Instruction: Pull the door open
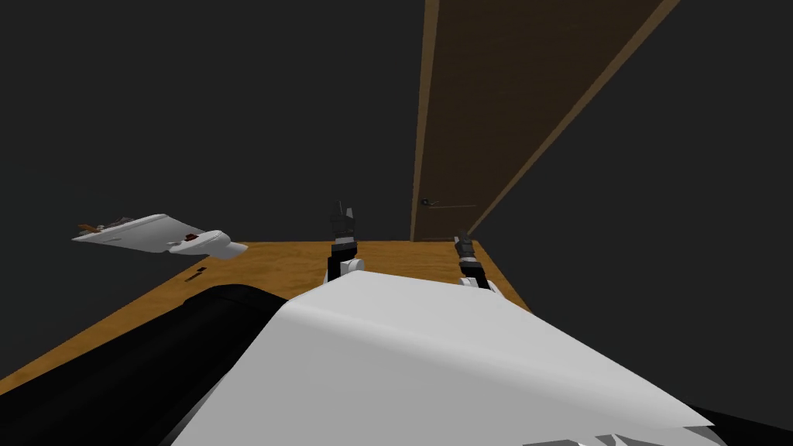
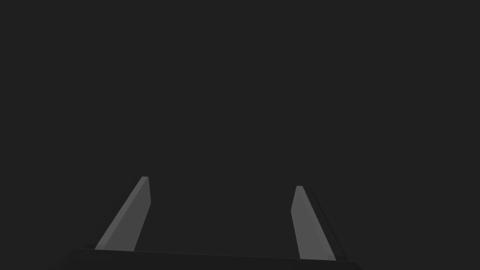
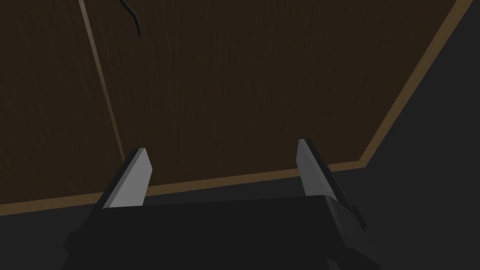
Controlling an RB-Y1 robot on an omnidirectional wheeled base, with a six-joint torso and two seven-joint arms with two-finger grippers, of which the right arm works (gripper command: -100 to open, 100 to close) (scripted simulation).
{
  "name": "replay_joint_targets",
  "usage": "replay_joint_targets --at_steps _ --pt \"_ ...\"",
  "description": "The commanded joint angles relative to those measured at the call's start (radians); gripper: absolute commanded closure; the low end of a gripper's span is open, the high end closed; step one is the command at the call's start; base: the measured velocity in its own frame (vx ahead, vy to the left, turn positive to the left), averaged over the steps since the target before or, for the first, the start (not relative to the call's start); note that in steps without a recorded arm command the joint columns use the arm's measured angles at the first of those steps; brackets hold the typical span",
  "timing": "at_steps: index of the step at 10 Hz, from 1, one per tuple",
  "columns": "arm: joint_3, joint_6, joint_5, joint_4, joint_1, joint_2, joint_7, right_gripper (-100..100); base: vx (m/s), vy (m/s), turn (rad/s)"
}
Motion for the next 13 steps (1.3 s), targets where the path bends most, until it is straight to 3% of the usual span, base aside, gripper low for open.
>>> replay_joint_targets --at_steps 1,13 --pt "-0.001 -0.014 -0.008 0.043 -0.013 -0.016 -0.014 -100 0.121 0.051 0.083" --pt "-0.002 -0.087 -0.057 0.323 -0.108 -0.096 -0.086 -100 0.116 0.045 0.069"
